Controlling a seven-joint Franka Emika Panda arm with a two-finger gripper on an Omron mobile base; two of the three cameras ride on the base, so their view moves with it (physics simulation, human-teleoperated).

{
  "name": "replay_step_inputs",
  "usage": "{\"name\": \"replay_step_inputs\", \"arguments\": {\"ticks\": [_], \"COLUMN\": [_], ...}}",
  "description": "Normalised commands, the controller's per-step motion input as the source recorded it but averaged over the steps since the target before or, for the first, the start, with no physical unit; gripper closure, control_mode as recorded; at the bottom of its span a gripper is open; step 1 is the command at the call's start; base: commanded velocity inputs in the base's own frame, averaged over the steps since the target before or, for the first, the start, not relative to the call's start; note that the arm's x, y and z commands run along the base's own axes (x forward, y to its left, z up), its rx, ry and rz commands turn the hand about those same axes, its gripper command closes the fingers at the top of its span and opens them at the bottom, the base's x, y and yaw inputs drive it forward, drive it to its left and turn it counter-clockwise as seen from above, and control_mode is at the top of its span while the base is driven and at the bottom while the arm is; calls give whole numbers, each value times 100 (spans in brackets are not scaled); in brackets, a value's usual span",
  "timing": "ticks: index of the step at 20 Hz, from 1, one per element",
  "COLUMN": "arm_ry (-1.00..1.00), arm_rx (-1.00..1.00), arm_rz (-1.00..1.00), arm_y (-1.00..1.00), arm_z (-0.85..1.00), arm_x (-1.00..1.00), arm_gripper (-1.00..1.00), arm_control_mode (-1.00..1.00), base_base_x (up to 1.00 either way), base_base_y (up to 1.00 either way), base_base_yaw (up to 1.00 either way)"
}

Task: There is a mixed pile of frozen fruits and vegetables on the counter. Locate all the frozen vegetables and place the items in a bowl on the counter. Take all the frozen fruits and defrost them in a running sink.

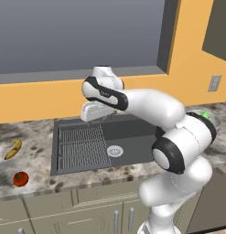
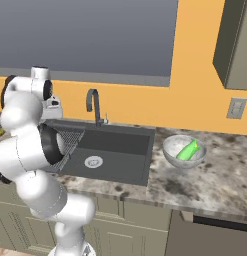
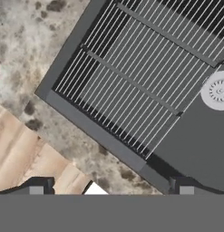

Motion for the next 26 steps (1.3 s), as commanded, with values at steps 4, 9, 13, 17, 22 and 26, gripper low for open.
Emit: {"name": "replay_step_inputs", "arguments": {"ticks": [4,9,13,17,22,26], "arm_ry": [2,0,0,0,0,0], "arm_rx": [0,0,-1,-3,-3,0], "arm_rz": [19,16,14,10,6,4], "arm_y": [62,61,56,46,25,17], "arm_z": [0,0,0,-3,-4,0], "arm_x": [21,11,1,0,-2,-16], "arm_gripper": [-100,-100,-100,-100,-100,-100], "arm_control_mode": [-100,-100,-100,-100,-100,-100], "base_base_x": [0,0,0,0,0,0], "base_base_y": [0,0,0,0,0,0], "base_base_yaw": [0,0,0,0,0,0]}}
